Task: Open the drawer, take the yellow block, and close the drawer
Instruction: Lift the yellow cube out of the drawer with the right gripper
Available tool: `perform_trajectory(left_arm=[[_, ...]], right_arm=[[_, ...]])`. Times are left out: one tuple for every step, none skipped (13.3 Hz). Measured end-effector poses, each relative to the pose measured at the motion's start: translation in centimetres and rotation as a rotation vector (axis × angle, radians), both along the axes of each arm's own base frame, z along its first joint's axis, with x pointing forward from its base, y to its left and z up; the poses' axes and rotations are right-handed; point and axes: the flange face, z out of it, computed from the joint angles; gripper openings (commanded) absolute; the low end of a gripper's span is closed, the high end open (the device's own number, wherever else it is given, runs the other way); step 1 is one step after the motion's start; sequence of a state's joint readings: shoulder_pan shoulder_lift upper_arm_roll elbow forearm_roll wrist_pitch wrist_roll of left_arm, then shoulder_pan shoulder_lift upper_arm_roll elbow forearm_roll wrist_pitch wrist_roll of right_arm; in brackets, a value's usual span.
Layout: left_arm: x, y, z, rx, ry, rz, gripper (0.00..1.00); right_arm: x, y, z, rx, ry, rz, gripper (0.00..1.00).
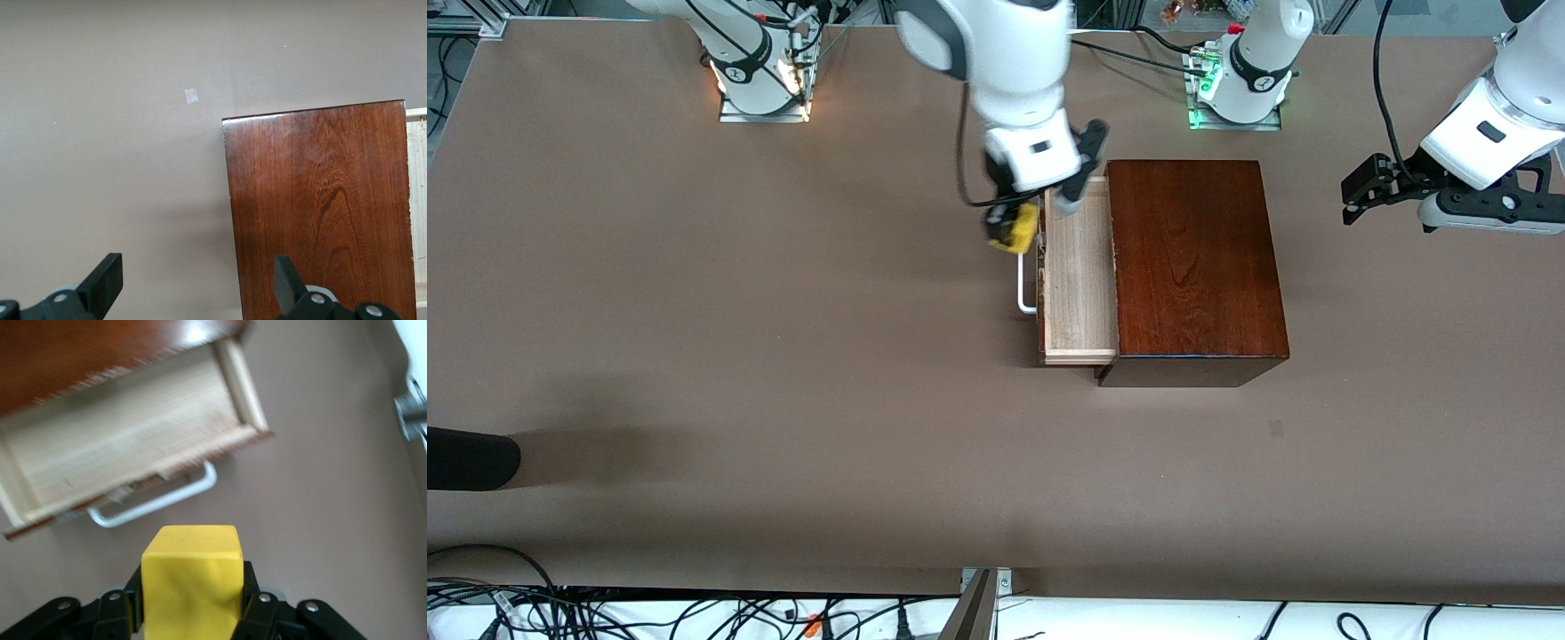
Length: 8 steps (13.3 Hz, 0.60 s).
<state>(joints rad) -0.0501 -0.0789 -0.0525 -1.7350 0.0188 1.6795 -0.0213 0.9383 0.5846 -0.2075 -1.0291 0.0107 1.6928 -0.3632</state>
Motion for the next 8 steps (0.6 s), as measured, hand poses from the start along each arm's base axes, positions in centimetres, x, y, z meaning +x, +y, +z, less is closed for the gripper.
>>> perform_trajectory(left_arm=[[-0.1, 0.1, -0.1, 0.001, 0.009, 0.003, 1.0], [-0.1, 0.3, -0.2, 0.001, 0.017, 0.005, 1.0], [-0.2, 0.3, -0.2, 0.002, 0.02, 0.006, 1.0], [-0.2, 0.4, -0.2, 0.002, 0.022, 0.007, 1.0], [-0.2, 0.4, -0.3, 0.002, 0.023, 0.007, 1.0], [-0.2, 0.4, -0.3, 0.002, 0.024, 0.007, 1.0], [-0.2, 0.4, -0.3, 0.002, 0.025, 0.006, 1.0], [-0.2, 0.3, -0.3, 0.002, 0.025, 0.006, 1.0]], right_arm=[[2.0, -2.6, 0.7, 0.011, 0.017, -0.049, 0.04], [4.0, -5.5, 1.4, 0.019, 0.03, -0.099, 0.04], [5.8, -8.2, 1.9, 0.023, 0.039, -0.145, 0.04], [7.4, -10.9, 2.5, 0.037, 0.05, -0.192, 0.04], [9.0, -13.8, 2.9, 0.06, 0.071, -0.238, 0.04], [10.5, -17.0, 3.2, 0.082, 0.1, -0.28, 0.04], [12.0, -20.7, 3.4, 0.098, 0.13, -0.322, 0.04], [13.5, -24.7, 3.6, 0.113, 0.152, -0.373, 0.04]])
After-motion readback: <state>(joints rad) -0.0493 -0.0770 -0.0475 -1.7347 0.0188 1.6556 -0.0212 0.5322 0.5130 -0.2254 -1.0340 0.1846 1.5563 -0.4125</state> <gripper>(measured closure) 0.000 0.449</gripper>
